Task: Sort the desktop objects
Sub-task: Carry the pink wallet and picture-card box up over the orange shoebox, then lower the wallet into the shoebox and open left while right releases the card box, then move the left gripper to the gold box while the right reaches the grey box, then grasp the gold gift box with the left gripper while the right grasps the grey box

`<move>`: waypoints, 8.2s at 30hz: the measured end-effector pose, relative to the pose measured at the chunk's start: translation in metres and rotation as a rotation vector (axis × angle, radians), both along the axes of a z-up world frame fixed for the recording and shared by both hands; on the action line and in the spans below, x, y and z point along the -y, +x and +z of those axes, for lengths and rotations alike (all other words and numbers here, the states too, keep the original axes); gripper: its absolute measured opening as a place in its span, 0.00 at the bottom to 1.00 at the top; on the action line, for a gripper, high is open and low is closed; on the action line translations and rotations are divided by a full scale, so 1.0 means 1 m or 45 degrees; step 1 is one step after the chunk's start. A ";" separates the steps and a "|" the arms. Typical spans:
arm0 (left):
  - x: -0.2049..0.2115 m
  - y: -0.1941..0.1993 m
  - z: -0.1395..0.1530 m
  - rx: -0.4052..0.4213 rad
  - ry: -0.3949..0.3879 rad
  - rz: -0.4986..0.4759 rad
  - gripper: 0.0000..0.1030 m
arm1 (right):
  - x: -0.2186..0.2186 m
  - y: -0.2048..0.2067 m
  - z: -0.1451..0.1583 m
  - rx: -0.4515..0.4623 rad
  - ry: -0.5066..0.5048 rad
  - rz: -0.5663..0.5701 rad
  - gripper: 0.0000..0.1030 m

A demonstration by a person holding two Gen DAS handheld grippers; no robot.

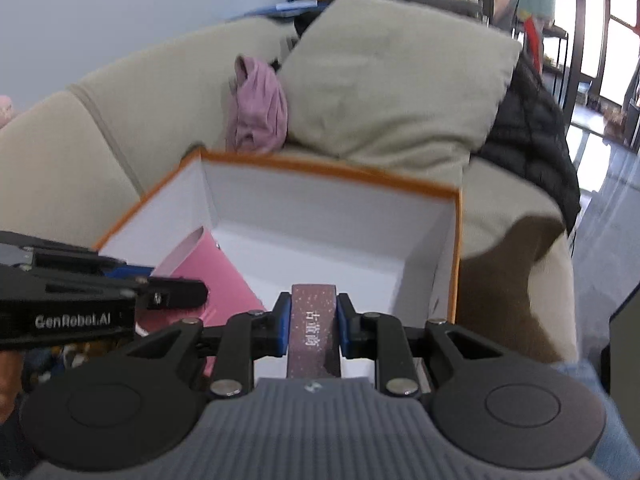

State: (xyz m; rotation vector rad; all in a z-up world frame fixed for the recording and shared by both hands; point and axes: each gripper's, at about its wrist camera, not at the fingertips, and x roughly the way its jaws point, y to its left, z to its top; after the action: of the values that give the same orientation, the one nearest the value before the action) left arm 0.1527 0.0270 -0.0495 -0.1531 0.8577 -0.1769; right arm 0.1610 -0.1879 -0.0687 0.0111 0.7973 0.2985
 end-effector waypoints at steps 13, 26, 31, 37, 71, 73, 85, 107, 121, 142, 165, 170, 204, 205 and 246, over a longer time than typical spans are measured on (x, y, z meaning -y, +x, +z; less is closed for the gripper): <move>-0.001 0.007 0.001 -0.111 -0.018 -0.057 0.18 | -0.004 -0.001 0.001 -0.138 0.063 0.037 0.23; -0.037 0.055 0.019 -0.063 0.099 -0.038 0.18 | -0.019 0.076 0.007 -0.207 0.199 -0.046 0.23; -0.046 0.070 0.013 -0.075 0.142 -0.050 0.18 | -0.024 0.102 0.000 -0.247 0.272 -0.076 0.24; -0.046 0.093 0.004 -0.059 0.239 -0.062 0.18 | -0.035 0.133 -0.008 -0.236 0.281 -0.149 0.23; -0.084 0.043 -0.001 -0.133 0.152 -0.066 0.52 | -0.059 0.171 -0.039 -0.349 0.561 -0.193 0.45; -0.085 0.039 -0.008 -0.172 0.136 -0.060 0.39 | -0.062 0.168 -0.037 -0.333 0.521 -0.124 0.45; -0.098 0.024 -0.018 -0.224 0.009 0.145 0.13 | -0.099 0.147 -0.032 -0.222 0.165 0.244 0.36; -0.105 0.004 -0.004 -0.094 -0.118 0.244 0.22 | -0.114 0.137 -0.030 -0.165 0.053 0.324 0.52; -0.106 -0.017 0.005 -0.071 -0.118 0.307 0.31 | -0.107 0.121 -0.017 -0.152 0.016 0.284 0.73; -0.034 -0.085 0.038 0.014 -0.083 0.040 0.32 | -0.001 -0.025 0.044 0.139 0.187 0.058 0.70; 0.030 -0.121 -0.015 -0.178 -0.085 -0.220 0.32 | 0.071 -0.141 -0.060 -0.380 0.025 -0.378 0.75; 0.017 -0.131 -0.020 -0.216 -0.043 -0.144 0.32 | 0.063 -0.133 -0.073 -0.413 -0.058 -0.357 0.84; 0.050 -0.099 -0.049 -0.093 0.492 -0.384 0.75 | 0.000 -0.131 -0.106 -0.387 -0.770 0.212 0.88; 0.046 -0.099 -0.049 -0.086 0.466 -0.376 0.74 | -0.002 -0.129 -0.110 -0.375 -0.822 0.218 0.87; 0.007 -0.105 0.035 0.077 -0.049 -0.185 0.72 | 0.056 -0.109 0.002 -0.299 -0.070 0.046 0.35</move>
State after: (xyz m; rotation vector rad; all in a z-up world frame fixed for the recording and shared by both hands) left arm 0.0473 0.0199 -0.0144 -0.1206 0.8056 -0.3322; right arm 0.0523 -0.2437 -0.0662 -0.0202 1.0398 0.3130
